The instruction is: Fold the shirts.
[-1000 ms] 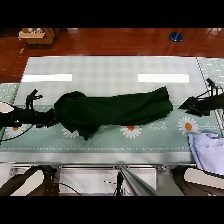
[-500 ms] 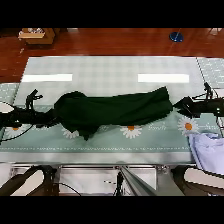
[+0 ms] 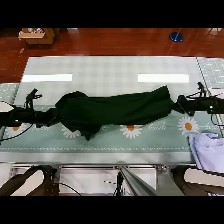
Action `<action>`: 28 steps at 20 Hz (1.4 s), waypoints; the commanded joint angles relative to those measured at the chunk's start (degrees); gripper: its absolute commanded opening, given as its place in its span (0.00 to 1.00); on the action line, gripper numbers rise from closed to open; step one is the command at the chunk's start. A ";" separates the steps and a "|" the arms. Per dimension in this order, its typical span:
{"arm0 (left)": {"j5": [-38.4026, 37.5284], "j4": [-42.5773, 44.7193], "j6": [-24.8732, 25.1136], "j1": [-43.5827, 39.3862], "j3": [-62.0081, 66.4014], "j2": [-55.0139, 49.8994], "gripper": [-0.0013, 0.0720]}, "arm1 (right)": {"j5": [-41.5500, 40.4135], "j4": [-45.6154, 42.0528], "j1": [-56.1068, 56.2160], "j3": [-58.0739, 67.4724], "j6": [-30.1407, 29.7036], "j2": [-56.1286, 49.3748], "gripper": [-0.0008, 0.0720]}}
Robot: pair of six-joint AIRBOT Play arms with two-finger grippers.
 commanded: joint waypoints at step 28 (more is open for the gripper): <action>-15.13 20.61 -14.84 0.07 88.87 26.88 0.06 | 21.59 -10.86 -4.90 76.04 21.33 38.58 0.04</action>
